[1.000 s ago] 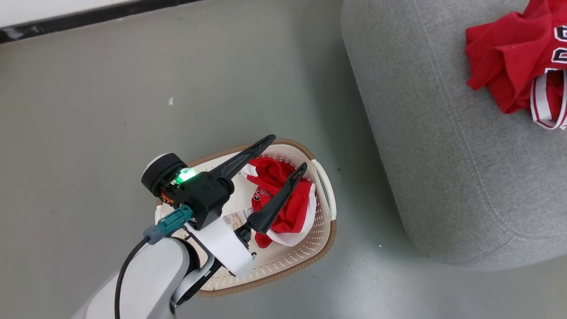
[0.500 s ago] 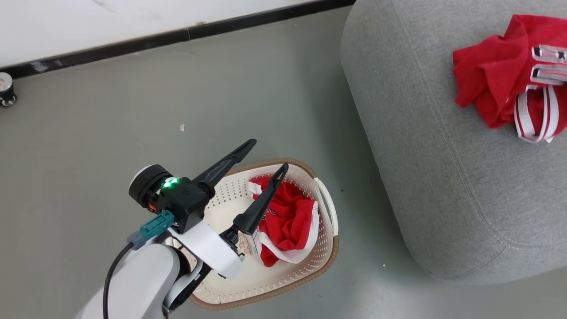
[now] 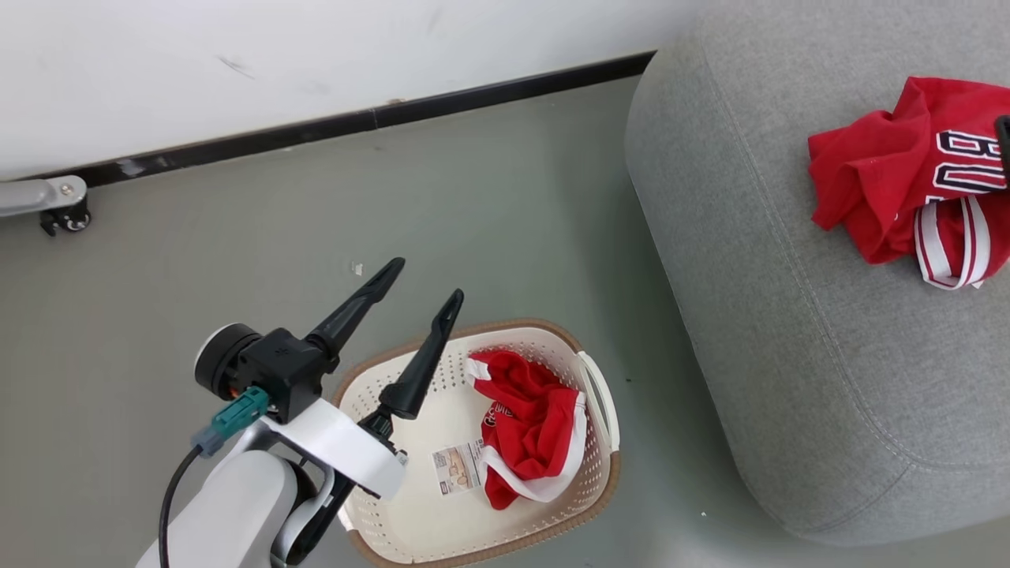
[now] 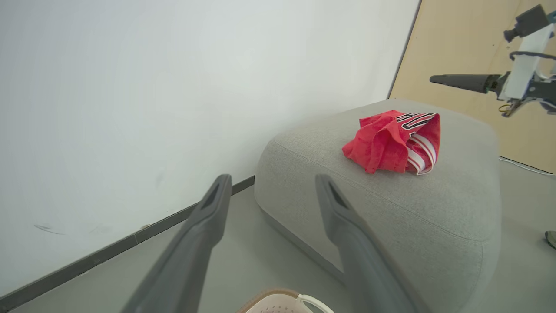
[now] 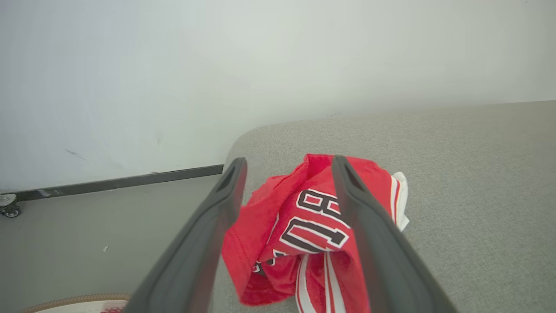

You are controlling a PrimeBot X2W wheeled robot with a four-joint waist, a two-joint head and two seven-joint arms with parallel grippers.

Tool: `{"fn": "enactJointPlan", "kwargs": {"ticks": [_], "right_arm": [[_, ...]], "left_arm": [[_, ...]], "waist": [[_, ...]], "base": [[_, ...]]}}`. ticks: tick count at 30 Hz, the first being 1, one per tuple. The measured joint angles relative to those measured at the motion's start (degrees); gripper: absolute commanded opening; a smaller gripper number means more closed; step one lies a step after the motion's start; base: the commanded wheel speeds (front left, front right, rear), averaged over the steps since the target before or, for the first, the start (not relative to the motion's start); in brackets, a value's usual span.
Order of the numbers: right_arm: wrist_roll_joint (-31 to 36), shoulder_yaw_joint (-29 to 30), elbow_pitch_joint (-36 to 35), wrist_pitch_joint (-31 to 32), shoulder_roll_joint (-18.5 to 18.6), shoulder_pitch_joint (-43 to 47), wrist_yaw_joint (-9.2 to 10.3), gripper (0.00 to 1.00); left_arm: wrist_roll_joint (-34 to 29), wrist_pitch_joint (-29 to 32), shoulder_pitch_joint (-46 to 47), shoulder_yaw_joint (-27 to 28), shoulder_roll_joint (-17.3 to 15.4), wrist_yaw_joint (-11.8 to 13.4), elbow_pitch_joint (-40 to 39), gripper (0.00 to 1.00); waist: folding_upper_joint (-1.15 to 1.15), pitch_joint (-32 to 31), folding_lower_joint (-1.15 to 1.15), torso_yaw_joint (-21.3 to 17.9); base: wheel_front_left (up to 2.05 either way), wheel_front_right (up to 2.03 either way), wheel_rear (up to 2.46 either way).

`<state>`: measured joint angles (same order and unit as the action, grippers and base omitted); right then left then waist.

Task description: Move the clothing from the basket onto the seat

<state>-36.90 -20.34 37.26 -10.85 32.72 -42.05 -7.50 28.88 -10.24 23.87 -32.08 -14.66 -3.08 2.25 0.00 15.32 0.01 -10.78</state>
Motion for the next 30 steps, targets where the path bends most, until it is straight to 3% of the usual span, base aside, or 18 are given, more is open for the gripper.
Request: {"fn": "enactJointPlan", "kwargs": {"ticks": [18, 30], "right_arm": [[0.09, -1.86, -8.67, -3.08, -0.58, 4.82, 0.00, 1.00], [0.43, 1.75, -16.29, -3.53, -5.94, 11.60, 0.01, 1.00]], "left_arm": [[1.98, -1.79, -3.24, 4.85, -0.18, 3.46, 2.13, 1.00], [3.79, -2.82, -7.17, 8.22, -0.40, 5.56, 4.21, 1.00]], "waist": [[0.00, -4.84, 0.00, 4.21], [0.00, -7.13, 0.00, 7.25]], "base": [[0.00, 0.00, 0.00], [0.00, 0.00, 0.00]]}}
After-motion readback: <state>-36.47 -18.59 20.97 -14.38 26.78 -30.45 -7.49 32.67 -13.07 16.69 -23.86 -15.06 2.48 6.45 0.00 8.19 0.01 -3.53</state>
